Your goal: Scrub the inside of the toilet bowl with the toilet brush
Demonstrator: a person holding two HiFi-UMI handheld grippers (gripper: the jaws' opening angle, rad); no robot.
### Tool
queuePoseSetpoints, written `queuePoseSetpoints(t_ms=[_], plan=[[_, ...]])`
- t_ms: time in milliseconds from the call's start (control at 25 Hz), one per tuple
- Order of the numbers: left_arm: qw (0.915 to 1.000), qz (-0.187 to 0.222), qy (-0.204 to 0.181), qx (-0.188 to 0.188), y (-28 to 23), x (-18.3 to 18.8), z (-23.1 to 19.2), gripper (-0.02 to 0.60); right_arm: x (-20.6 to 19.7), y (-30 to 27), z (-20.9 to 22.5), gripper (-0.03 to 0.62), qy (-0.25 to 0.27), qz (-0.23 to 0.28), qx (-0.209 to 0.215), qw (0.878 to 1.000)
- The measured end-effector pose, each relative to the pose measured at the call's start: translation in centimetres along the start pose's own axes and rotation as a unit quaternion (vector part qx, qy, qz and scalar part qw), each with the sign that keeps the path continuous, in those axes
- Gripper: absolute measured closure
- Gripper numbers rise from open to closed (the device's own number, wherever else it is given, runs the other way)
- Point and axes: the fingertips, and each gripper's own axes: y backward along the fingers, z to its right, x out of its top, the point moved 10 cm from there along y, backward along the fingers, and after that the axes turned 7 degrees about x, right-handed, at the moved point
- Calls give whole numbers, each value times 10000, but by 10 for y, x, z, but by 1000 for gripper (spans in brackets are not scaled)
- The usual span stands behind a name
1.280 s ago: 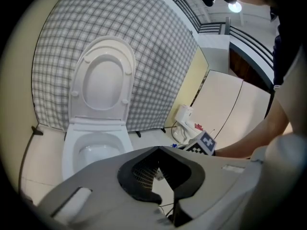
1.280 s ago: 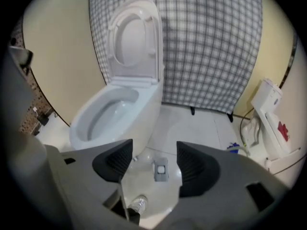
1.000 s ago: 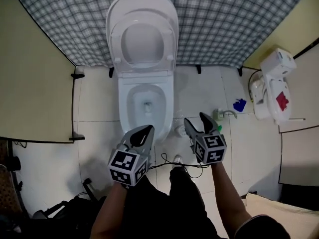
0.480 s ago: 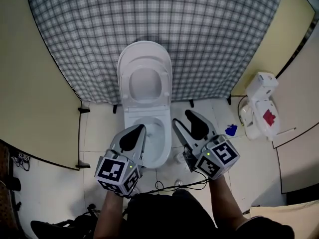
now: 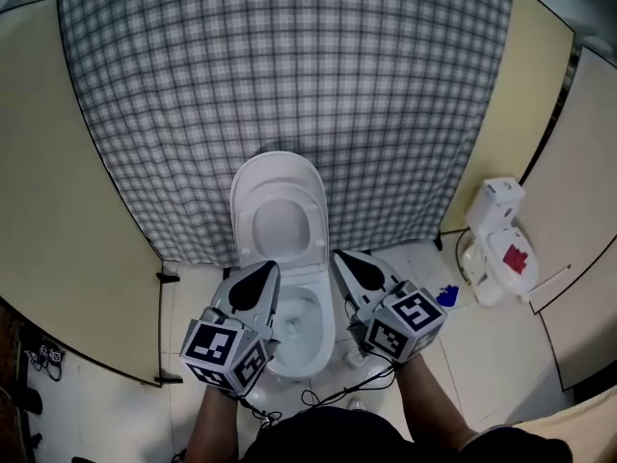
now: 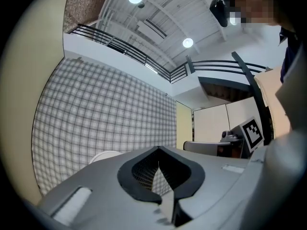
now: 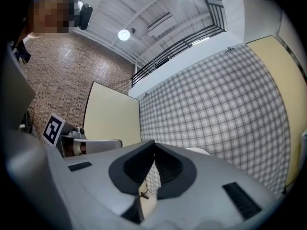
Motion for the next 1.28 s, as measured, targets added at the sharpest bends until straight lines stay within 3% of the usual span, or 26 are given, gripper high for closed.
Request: queuePoseSetpoints(t_ms=[160,320,480,680,960,1280], plan=[[10000,-2,-33,-55,-12,3,-4,572,3,-19,3,580,521,-440,1,9977],[9998,-92,198,-46,-24,-29,-23,572,-26,-36,8,580,697,-1032,-170,9921],[9999,-54,80,77,-10,-33,-2,572,-32,-12,7,580,680,-1061,-127,9919],[9996,-178,-78,201,-13,10,11,572,3,-5,9,580,464,-1034,20,9936],[9995,-253,18,180,-26,-32,-28,572,-30,-38,15,580,744,-1120,-25,9909],[9991,-379,-41,173,-26,-14,-20,572,-11,-32,17,580,616,-1087,-20,9922]])
